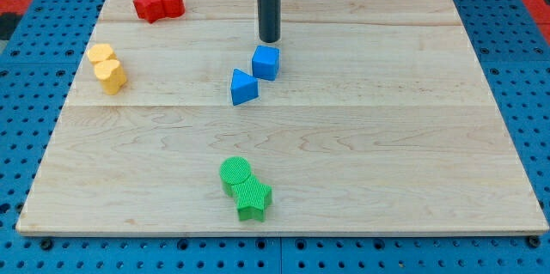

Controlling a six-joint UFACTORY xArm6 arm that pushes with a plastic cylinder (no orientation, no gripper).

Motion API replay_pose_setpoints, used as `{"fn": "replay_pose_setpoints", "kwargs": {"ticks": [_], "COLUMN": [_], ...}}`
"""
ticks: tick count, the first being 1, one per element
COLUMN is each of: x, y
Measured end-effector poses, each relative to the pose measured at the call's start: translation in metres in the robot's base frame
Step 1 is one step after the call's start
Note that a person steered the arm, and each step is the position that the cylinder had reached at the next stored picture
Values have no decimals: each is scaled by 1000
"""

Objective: Move the blue blocks below the yellow blocks

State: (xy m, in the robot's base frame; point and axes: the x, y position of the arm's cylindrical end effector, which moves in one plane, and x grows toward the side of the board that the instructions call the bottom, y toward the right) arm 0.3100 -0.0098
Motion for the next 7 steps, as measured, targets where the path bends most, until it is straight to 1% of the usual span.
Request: {"fn": "replay_pose_setpoints", "kwargs": {"ticks": [1,2,4,5,6,7], "x": [-6,13,77,124,141,164], "y": [37,36,-52,-56,-39,-4]}}
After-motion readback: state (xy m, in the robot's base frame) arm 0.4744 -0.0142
